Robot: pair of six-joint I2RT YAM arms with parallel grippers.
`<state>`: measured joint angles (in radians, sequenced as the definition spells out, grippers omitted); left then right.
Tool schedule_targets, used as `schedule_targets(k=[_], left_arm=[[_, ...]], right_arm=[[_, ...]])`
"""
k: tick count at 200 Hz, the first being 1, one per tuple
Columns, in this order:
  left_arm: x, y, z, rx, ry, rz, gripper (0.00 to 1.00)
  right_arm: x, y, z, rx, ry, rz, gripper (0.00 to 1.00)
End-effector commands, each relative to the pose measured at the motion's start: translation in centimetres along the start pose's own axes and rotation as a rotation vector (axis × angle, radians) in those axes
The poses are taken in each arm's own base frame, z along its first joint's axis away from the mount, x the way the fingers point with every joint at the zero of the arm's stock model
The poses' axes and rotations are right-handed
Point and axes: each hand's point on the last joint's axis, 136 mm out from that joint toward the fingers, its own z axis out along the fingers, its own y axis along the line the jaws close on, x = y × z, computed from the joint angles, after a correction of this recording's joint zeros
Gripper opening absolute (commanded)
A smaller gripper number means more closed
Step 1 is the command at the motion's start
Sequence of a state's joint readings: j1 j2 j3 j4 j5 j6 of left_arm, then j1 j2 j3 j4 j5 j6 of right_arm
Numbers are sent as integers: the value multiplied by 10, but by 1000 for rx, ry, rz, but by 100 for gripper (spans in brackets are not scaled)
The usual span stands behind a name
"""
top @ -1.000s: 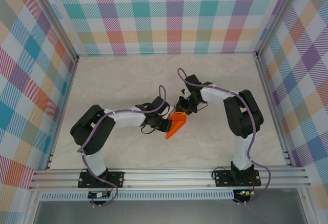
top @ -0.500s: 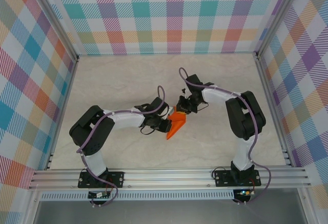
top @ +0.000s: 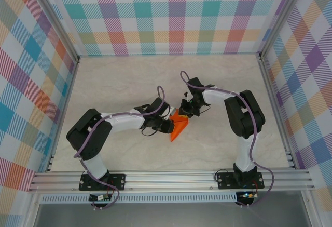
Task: Fold a paper plane with a square sheet of paper (pick it up from the middle)
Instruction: Third fold the triangle at the center of the table.
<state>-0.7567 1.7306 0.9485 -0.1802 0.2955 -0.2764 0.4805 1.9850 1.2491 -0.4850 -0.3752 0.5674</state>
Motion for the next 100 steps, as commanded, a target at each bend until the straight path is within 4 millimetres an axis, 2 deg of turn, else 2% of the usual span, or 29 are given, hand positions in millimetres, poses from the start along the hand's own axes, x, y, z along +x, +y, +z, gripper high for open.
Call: schedule_targets(k=[1, 100], left_arm=[[5, 3, 0, 0, 10, -26, 9], [15, 9, 17, 2, 52, -49, 10]], right_arm=[[4, -8, 6, 21, 12, 5, 10], [6, -7, 7, 8, 17, 18, 10]])
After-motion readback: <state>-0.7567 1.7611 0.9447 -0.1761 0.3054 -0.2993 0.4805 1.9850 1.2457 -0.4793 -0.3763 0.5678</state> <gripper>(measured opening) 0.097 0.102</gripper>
